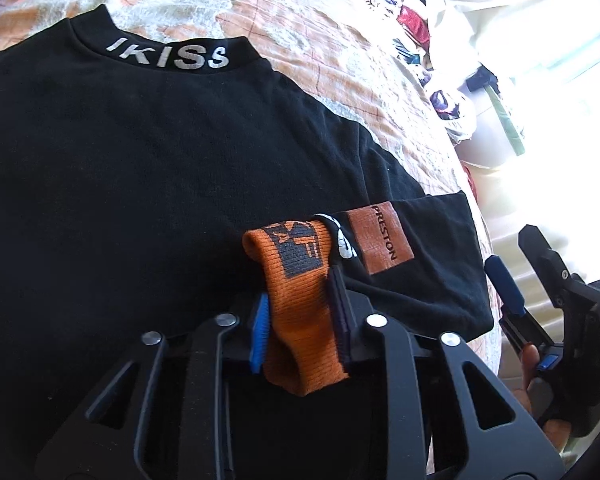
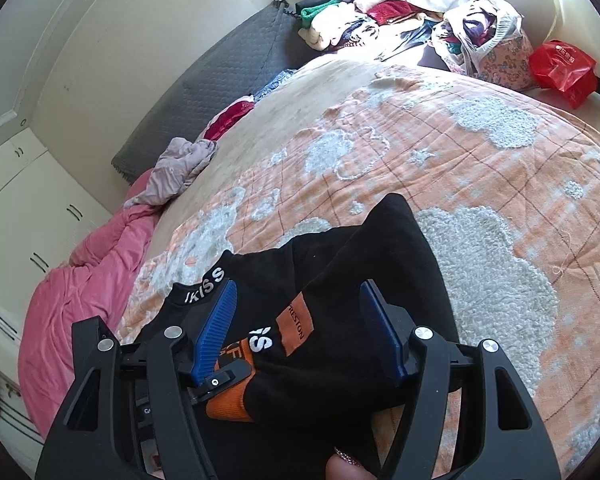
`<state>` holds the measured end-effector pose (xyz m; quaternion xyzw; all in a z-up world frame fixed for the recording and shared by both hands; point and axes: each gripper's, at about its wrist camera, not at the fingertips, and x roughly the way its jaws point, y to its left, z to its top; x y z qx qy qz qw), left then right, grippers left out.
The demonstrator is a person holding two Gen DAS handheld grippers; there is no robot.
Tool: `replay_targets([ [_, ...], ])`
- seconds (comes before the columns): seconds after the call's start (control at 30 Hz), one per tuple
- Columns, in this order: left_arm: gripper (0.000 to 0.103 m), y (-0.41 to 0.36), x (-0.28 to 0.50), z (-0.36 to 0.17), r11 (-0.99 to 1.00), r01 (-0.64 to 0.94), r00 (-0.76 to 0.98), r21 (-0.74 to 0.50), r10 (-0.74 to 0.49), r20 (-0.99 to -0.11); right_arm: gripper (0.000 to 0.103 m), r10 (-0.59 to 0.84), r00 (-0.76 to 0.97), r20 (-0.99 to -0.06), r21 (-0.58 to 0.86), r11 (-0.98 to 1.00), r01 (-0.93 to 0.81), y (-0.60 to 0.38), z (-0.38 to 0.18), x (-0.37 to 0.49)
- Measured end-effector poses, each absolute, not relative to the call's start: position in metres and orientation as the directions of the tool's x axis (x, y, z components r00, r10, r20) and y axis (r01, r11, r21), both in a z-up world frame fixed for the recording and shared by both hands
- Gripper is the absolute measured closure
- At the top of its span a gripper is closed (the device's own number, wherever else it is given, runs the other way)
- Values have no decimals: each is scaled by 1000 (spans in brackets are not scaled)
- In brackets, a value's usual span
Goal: Fold small clothes
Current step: 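Lift the sleeve with the right tool and fold it across the shirt body, then lay the cuff on the shirt body, open the right tool and withdraw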
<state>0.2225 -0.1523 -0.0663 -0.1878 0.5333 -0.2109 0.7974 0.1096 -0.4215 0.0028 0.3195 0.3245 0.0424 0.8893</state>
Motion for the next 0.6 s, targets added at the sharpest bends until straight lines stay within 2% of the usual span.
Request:
replay_targets([
  [0.1,96,-159,219,-60,852,203,356,-482,-523,-775,40,263,775,-575,589,790,170,-431,2,110],
  [0.2,97,-158,216,-47,858,248,386,-450,-513,-766,40,246,769,-590,596,775,209,-441,-1,109],
  [0.4,97,-123,211,-9,868,236,496,-436,-494,-714,40,244,755,-609,614,748,253,-452,-9,107],
  [0.6,97,-85,197,18,852,214,566,-477,-506,-651,40,258,735,-628,599,763,244,-442,-12,112],
])
